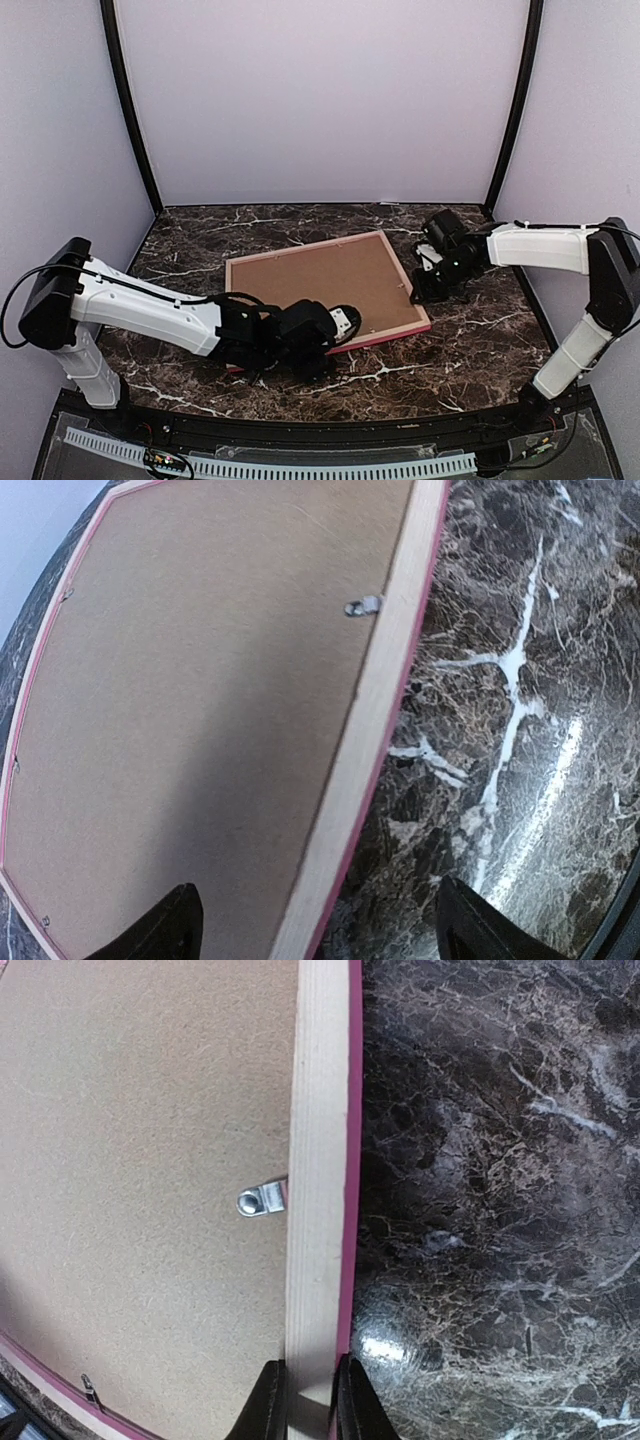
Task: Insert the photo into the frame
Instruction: Pick up the photo frame from the center of the board, then pass from the right arm to the left
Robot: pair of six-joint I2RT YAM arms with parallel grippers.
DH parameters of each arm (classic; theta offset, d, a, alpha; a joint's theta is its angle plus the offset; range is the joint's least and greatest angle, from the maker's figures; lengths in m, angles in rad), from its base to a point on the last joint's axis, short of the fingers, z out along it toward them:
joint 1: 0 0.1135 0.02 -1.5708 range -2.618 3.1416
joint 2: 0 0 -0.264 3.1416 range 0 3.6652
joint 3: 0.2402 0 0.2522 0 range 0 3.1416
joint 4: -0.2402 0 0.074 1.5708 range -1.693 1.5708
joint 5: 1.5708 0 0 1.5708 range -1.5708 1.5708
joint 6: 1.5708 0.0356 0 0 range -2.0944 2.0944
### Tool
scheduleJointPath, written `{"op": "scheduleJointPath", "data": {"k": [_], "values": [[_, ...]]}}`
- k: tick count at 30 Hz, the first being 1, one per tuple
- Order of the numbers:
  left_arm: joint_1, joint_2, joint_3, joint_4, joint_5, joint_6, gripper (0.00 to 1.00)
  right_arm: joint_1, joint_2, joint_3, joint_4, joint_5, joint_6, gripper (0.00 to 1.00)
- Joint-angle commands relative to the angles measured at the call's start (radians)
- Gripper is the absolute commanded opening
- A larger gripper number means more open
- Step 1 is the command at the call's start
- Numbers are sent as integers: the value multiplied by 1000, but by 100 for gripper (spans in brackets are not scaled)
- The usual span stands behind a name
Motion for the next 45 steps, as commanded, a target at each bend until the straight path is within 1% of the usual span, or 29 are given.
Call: {"op": "scheduleJointPath", "data": {"k": [1, 2, 4, 6, 10, 13, 17, 21, 22, 23, 29, 30, 31, 33, 36, 40, 45], "values": [[-69, 93, 84, -118, -205, 89, 83, -9, -83, 82, -63, -101, -24, 0], [-78, 123, 94, -131, -228, 100, 84, -10, -88, 88, -75, -112, -24, 0], [-99, 161, 119, -149, -316, 108, 85, -11, -96, 96, -95, -139, -28, 0], [-114, 182, 135, -162, -353, 105, 85, -11, -102, 97, -110, -161, -29, 0], [-122, 189, 143, -178, -394, 89, 85, -11, -120, 85, -121, -177, -27, 0], [-124, 190, 137, -187, -414, 80, 82, -11, -125, 70, -117, -188, -25, 0], [-124, 191, 127, -194, -431, 80, 73, -11, -132, 53, -104, -206, -18, 0], [-124, 188, 134, -214, -435, 80, 58, -11, -128, 45, -102, -204, -19, 0], [-124, 186, 140, -217, -435, 80, 56, -10, -128, 44, -100, -203, -18, 1], [-124, 184, 144, -226, -435, 80, 52, -11, -128, 43, -100, -200, -18, 3], [-126, 152, 172, -272, -431, 82, 36, -11, -141, 57, -114, -183, -21, 20], [-126, 147, 175, -278, -431, 84, 34, -11, -147, 67, -123, -177, -22, 23], [-126, 134, 182, -290, -429, 84, 30, -11, -152, 78, -132, -169, -23, 27], [-125, 114, 193, -309, -428, 91, 26, -11, -165, 111, -158, -150, -29, 32], [-126, 72, 212, -332, -424, 116, 20, -12, -188, 174, -197, -117, -36, 38], [-126, 10, 259, -377, -410, 166, 13, -16, -218, 300, -271, -55, -50, 43], [-123, -87, 338, -393, -334, 241, 7, -34, -235, 489, -357, 12, -81, 47]]}}
